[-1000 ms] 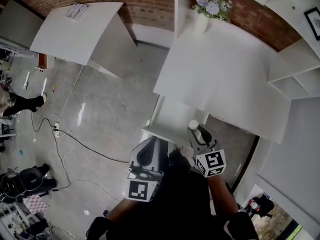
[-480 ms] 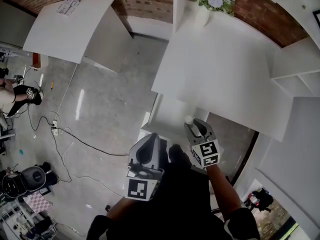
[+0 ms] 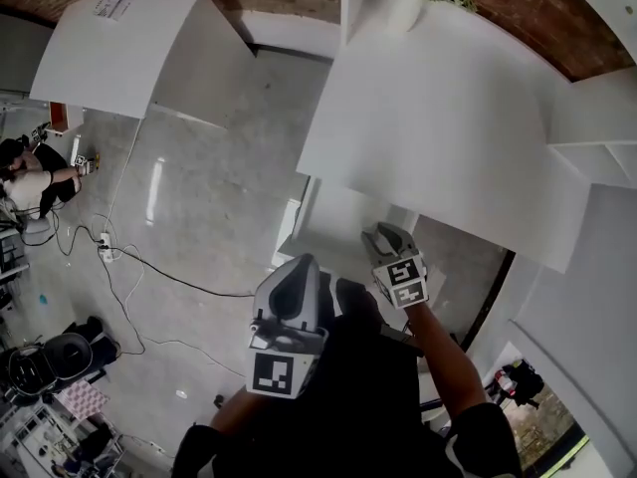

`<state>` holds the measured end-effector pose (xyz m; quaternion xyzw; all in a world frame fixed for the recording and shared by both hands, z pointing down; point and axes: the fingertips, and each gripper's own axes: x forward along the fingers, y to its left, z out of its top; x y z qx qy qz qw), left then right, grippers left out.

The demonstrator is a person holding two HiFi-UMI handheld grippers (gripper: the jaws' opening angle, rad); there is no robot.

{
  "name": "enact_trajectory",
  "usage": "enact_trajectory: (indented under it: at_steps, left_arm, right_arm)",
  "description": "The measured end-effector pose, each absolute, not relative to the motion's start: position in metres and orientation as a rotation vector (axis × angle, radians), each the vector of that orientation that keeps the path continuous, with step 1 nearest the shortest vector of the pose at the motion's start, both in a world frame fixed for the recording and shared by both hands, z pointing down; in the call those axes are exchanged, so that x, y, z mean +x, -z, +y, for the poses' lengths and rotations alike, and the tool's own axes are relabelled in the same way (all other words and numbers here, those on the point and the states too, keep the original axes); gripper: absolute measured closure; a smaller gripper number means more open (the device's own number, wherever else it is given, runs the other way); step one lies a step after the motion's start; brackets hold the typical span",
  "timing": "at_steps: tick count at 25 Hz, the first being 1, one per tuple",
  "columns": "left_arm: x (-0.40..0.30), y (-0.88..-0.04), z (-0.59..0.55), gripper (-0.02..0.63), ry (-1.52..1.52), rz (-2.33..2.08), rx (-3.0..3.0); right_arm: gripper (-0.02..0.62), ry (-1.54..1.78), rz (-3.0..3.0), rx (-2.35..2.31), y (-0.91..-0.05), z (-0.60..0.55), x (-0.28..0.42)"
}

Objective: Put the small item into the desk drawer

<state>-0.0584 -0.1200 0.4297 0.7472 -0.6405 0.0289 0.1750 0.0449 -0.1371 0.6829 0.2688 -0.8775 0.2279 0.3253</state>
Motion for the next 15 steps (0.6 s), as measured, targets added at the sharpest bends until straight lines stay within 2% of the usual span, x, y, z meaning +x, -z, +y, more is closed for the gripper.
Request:
enact_trajectory:
  at_steps: [15]
  left_arm:
    - [-0.07,-0.473,-0.14,0.582,-0.135,-1.745,2.107]
  right_arm:
    - [0.455,-0.641,-2.134,0.632,-0.795,-0.138,0.037]
